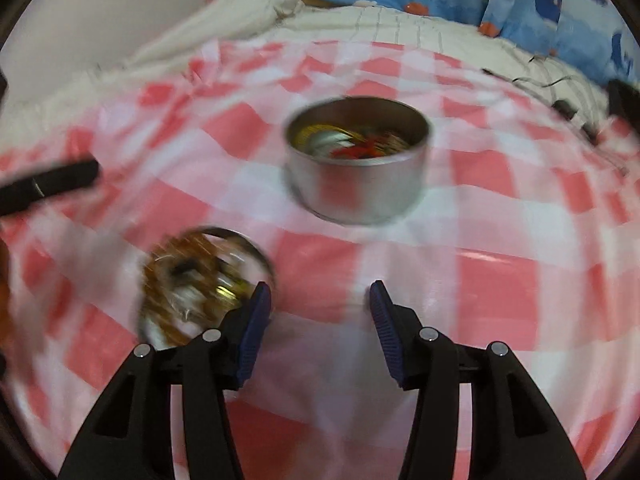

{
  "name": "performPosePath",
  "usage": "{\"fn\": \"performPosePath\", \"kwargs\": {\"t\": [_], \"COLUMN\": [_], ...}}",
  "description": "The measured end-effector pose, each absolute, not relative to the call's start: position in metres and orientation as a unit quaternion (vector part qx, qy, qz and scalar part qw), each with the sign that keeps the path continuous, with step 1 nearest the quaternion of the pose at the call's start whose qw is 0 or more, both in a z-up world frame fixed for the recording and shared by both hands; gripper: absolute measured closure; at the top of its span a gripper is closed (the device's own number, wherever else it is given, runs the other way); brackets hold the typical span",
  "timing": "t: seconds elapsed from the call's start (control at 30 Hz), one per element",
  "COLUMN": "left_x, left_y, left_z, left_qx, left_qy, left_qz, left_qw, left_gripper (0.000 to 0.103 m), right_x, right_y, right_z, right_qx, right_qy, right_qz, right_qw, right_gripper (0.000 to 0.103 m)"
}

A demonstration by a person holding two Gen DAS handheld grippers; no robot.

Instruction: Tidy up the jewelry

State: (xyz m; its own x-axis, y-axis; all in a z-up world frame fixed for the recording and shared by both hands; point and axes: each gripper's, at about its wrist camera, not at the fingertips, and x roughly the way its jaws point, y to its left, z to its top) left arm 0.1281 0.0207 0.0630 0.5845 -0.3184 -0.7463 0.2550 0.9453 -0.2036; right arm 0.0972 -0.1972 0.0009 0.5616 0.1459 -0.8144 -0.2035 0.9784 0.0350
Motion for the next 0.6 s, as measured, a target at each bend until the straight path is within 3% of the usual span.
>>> {"fn": "performPosePath", "kwargs": {"t": [0.2, 0.43, 0.6], "left_x": [0.123, 0.114, 0.121], "left_y": [0.009, -0.025, -0.023], "left_z": [0.059, 0.045, 0.040], "left_qx": [0.009, 0.077, 0.023], "left_qy": [0.433, 0.449, 0.464], "left_qz": [-0.168, -0.226, -0.250], "left_qw": [0.886, 0.861, 0.850], "left_gripper": [0.020, 0.020, 0.020], "right_x": [0.061, 0.030, 0.020], "right_y": [-0.232, -0.267, -0.271], "right_z": [-0.001, 0.005, 0.014], "right_qx": [-0.050, 0.038, 0.082], "right_qy": [0.456, 0.452, 0.428], "right_qz": [0.043, 0.047, 0.085], "right_qw": [0.888, 0.890, 0.896], "right_gripper": [0.049, 0.044, 0.043]}}
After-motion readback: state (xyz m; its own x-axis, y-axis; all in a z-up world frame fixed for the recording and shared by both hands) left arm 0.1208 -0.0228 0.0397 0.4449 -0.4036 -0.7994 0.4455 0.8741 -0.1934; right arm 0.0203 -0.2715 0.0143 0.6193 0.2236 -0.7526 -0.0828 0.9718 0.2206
